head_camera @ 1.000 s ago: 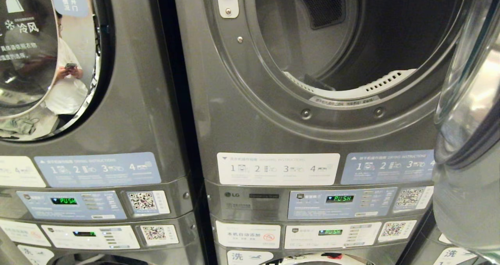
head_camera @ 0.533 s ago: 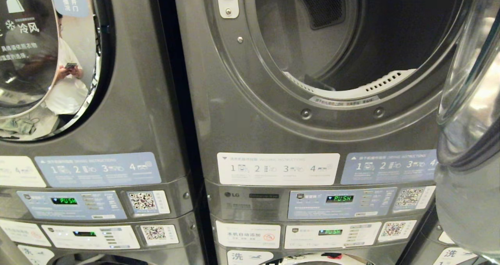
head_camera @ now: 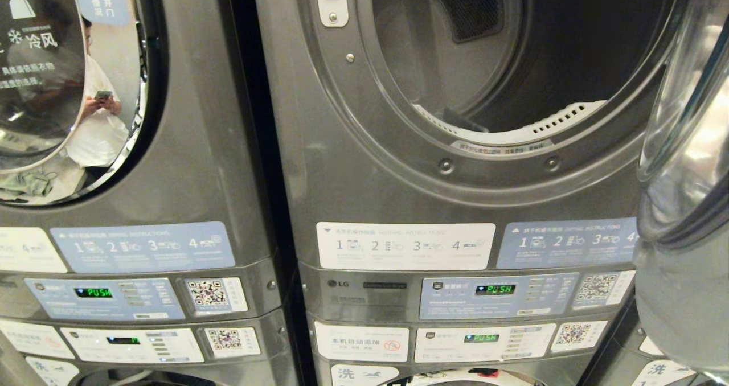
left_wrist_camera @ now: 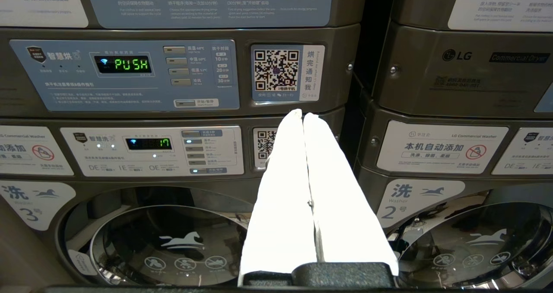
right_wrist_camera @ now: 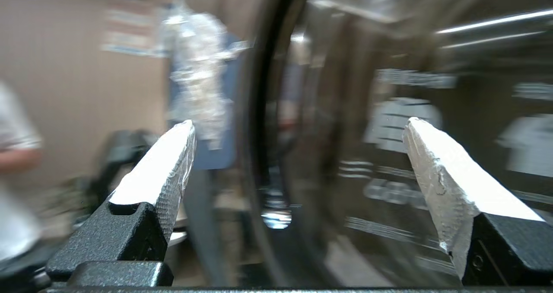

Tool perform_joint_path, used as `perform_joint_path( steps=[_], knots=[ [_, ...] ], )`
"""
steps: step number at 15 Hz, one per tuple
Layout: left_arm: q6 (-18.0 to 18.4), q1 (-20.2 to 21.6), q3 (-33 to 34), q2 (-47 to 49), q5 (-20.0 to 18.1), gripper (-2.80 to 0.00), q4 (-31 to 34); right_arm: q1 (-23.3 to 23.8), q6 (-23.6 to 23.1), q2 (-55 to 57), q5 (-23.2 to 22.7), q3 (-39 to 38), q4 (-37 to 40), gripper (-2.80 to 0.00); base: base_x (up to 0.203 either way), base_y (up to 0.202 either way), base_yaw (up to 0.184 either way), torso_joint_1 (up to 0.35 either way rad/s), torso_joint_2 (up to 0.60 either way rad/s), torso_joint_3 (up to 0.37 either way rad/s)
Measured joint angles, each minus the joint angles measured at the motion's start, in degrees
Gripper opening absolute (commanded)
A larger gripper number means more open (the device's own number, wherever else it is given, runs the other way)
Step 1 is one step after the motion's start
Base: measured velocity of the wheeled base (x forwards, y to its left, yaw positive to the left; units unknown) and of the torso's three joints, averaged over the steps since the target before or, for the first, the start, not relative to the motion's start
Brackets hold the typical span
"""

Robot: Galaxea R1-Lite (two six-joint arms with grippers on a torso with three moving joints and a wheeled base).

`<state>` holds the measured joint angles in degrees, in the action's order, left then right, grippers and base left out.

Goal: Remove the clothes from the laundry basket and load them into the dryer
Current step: Open the dryer

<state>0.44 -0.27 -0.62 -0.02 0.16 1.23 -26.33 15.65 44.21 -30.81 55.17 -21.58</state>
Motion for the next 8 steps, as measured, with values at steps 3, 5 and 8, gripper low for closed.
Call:
perform_joint_path(
  steps=[3,5,8],
  knots=[
    [0.0,0.0,0.0,0.0,0.0,-2.8,0.0,12.4,0.3,-2.9,4.5,-0.5,2.8,0.0,0.0,0.0,0.0,0.0,0.0,0.0],
    [0.0,0.0,0.0,0.0,0.0,-2.8,0.0,18.1,0.2,-5.0,11.6,-3.9,6.1,0.0,0.0,0.0,0.0,0.0,0.0,0.0],
    [0.0,0.0,0.0,0.0,0.0,-2.8,0.0,20.6,-1.1,-7.0,22.3,-8.3,8.9,0.0,0.0,0.0,0.0,0.0,0.0,0.0]
  ],
)
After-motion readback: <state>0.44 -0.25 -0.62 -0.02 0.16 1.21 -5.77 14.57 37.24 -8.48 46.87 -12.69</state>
